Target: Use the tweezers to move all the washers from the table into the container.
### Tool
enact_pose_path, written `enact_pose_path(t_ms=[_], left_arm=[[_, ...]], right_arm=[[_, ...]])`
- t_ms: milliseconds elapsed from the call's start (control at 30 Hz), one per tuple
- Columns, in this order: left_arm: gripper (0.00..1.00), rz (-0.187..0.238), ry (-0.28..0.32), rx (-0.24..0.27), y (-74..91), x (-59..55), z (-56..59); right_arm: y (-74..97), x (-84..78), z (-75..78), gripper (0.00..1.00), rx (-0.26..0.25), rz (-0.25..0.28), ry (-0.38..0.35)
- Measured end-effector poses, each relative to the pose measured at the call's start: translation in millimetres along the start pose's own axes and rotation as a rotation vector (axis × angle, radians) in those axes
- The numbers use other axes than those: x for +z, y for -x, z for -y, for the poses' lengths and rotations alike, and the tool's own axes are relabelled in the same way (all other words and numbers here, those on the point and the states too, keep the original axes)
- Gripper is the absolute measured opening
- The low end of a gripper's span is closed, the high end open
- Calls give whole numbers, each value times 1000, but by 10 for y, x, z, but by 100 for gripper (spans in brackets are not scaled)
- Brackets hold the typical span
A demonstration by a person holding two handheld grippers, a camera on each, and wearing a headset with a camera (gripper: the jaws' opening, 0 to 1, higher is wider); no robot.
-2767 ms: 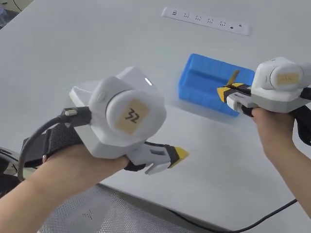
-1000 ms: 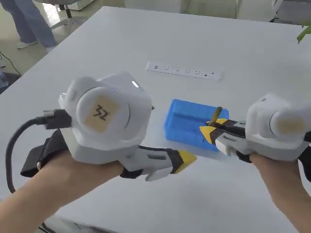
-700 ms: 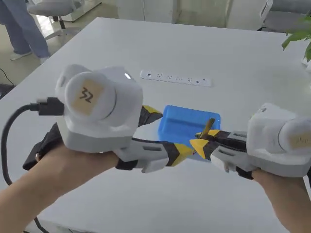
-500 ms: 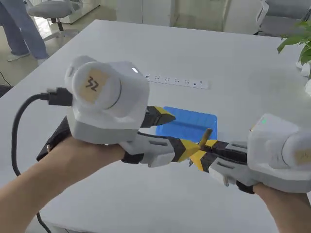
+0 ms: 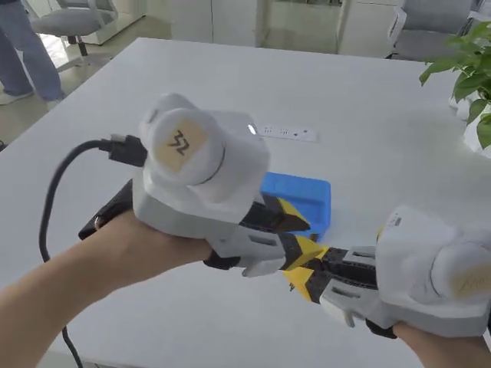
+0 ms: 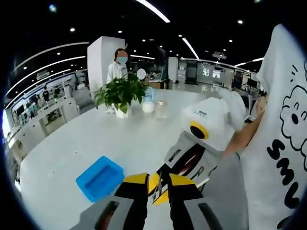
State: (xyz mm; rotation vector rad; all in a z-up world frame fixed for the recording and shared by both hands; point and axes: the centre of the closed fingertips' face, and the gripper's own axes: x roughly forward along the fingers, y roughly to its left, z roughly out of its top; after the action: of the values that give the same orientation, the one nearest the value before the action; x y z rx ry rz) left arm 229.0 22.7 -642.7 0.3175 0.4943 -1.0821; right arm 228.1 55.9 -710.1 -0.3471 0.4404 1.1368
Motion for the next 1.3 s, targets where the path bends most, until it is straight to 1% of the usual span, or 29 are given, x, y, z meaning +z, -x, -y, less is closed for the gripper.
enact_pose_path(t_ms=[100, 200, 267, 300, 367, 433, 500, 567, 700, 733, 767, 833, 867, 933, 967, 1100, 1167, 1233, 1267, 1300], left_arm=[[8, -8, -13, -19, -3, -8, 18], [4, -22, -30, -48, 0, -32, 47], [1, -40, -45, -76, 4, -70, 74], [1, -56, -59, -86, 7, -102, 79], [0, -75, -79, -100, 12, -140, 90], [0, -83, -89, -104, 14, -164, 86], [0, -76, -83, -112, 15, -160, 87], [0, -60, -70, -117, 0, -141, 82], [0, -73, -74, -123, -53, -184, 84], [0, -88, -104, -139, -50, -218, 98], [0, -89, -124, -130, -57, -228, 81], [0, -102, -103, -117, -63, -276, 47], [0, -105, -102, -124, -64, -297, 40], [0, -112, -119, -128, -62, -353, 25], [0, -118, -141, -125, -65, -380, 7], [0, -138, -165, -117, -106, -464, -24], [0, -157, -192, -112, -135, -533, -54], [0, -192, -224, -109, -159, -633, -92], [0, -213, -233, -102, -176, -700, -131], [0, -221, -230, -103, -188, -736, -149]], right_arm=[[-3, -14, -32, 5, 8, -2, -1], [-14, -51, -51, 5, 13, -16, 9], [-15, -62, -53, 5, 13, -21, 17], [-16, -68, -52, 5, 13, -22, 18], [-19, -76, -54, 5, 18, -25, 16], [-25, -89, -52, 5, 21, -31, 21], [-33, -100, -57, 5, 27, -36, 26], [-48, -119, -55, 5, 31, -44, 31], [-80, -183, -36, 5, 35, -69, 43], [-84, -197, -35, 5, 36, -76, 49], [-92, -217, -34, 5, 36, -87, 60], [-103, -259, -14, 5, 30, -108, 85], [-107, -277, -5, 6, 29, -120, 94], [-117, -308, 15, 6, 21, -141, 124], [-135, -325, 25, 6, 16, -149, 140], [-189, -382, 80, 6, 12, -174, 159], [-218, -424, 120, 7, 9, -188, 166], [-246, -475, 170, 7, 1, -201, 164], [-264, -505, 212, 8, -15, -205, 159], [-280, -527, 228, 8, -18, -206, 155]])
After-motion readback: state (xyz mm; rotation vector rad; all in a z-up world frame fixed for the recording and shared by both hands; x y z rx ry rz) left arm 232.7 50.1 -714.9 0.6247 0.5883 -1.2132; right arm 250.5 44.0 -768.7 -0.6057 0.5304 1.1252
